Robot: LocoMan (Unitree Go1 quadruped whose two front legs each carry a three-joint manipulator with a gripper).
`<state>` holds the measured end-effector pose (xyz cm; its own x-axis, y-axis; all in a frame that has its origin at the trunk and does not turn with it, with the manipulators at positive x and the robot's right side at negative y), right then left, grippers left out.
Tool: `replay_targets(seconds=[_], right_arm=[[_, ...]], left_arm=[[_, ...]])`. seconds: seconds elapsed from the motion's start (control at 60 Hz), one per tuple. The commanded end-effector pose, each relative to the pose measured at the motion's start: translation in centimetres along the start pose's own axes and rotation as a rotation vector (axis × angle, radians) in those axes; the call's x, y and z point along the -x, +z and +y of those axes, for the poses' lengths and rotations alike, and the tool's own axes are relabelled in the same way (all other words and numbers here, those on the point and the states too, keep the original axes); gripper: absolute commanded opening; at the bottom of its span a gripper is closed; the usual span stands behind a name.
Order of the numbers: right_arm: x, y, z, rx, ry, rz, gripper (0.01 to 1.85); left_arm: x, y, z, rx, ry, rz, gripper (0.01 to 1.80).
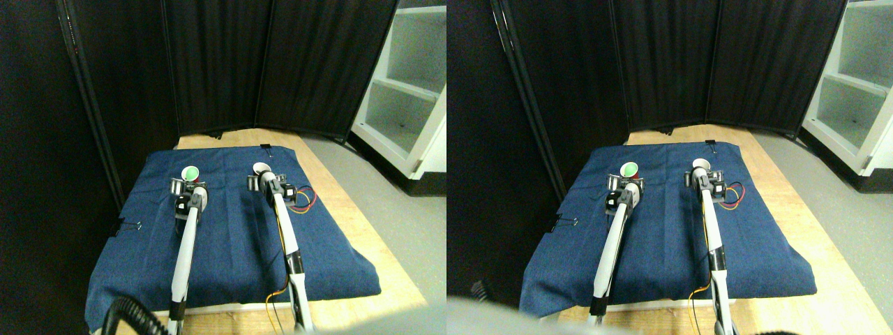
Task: Pour (bimanual)
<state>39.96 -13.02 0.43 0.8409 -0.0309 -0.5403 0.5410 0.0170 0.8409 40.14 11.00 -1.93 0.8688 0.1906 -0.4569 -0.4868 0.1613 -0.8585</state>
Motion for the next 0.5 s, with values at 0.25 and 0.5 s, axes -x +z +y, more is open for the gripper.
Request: replay_targets(seconds=[0.25,0.5], right_arm=[[2.2,-0.1,0.9,0.045,0.110,0.024,1.41],[3.2,0.0,1.1,0.080,0.175,-0.025,0.83]], left_arm=[[2.6,1.1,-1.3,0.041,-0.101,0.046,1.17],[4.0,1.6,-1.9,0.069,-0.180,0.023,0.98]])
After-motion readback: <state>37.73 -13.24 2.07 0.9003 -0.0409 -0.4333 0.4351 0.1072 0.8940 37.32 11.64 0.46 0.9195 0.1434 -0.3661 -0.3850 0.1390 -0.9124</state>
